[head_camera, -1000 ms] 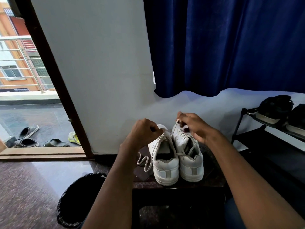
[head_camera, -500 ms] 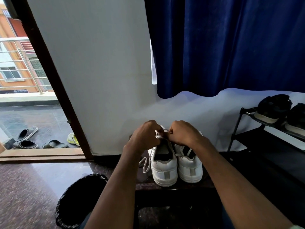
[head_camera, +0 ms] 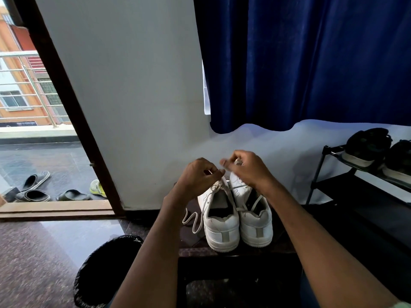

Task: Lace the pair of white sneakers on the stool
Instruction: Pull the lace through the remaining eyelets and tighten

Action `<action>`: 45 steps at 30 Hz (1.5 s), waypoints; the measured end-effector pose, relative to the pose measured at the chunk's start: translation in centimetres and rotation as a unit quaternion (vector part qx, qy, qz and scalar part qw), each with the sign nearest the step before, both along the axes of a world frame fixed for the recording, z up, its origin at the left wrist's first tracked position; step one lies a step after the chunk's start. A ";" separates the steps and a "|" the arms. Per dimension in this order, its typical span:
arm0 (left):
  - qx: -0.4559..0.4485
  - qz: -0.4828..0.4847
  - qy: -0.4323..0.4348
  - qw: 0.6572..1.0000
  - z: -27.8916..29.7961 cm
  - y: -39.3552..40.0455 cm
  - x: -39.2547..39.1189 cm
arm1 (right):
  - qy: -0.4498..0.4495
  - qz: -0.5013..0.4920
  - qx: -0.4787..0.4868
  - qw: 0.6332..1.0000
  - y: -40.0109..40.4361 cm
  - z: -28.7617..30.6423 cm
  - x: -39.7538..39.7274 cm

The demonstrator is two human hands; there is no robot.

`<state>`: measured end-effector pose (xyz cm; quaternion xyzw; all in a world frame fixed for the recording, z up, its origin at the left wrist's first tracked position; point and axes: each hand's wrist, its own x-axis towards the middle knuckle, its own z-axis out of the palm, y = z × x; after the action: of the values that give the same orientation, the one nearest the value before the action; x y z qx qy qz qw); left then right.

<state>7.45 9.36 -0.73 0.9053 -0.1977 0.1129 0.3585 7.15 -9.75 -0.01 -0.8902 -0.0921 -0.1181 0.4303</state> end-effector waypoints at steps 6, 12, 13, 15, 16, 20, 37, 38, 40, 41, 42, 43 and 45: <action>-0.044 0.035 0.122 0.991 -0.5 0.3 0.5 | 0.066 0.032 -0.165 0.984 0.2 -0.4 -0.3; -0.061 0.060 0.153 0.985 -1.0 0.6 1.5 | 0.105 0.024 0.244 0.964 0.5 0.1 -0.5; -0.038 0.073 0.153 0.985 -1.3 0.8 1.7 | 0.116 0.029 0.293 0.949 0.4 0.2 -0.4; 0.000 0.101 0.156 0.983 -1.8 1.1 1.9 | 0.142 0.051 0.337 0.929 0.4 0.4 -0.3; 0.015 0.113 0.153 0.982 -2.0 1.3 1.9 | 0.151 0.058 0.342 0.926 0.6 0.5 -0.5; 0.038 0.120 0.145 0.981 -2.3 1.4 2.0 | 0.154 0.016 0.337 0.929 0.9 0.2 -0.4; 0.072 0.054 -0.014 0.996 -5.7 2.0 3.3 | -0.020 -0.009 -0.250 0.968 2.1 -2.7 2.2; 0.081 0.056 -0.017 0.995 -5.9 1.9 3.2 | -0.022 -0.005 -0.254 0.967 2.1 -2.8 2.3; 0.106 0.061 -0.028 0.992 -6.1 1.6 3.1 | -0.025 0.002 -0.278 0.960 2.2 -2.9 2.3; 0.123 0.062 -0.037 0.990 -6.2 1.3 3.0 | -0.022 0.009 -0.296 0.955 2.3 -3.0 2.3; 0.143 0.059 -0.044 0.987 -6.1 1.0 2.9 | -0.019 0.022 -0.314 0.949 2.5 -3.1 2.3; 0.165 0.056 -0.052 0.983 -5.9 0.8 2.8 | -0.018 0.037 -0.330 0.943 2.6 -3.2 2.3; 0.199 0.059 -0.062 0.976 -5.7 0.6 2.7 | -0.017 0.053 -0.333 0.941 2.8 -3.3 2.2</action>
<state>10.15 10.01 -6.40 0.9599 -0.1841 0.1481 0.1512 9.38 -6.97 -3.31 -0.9744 -0.1801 -0.0727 0.1129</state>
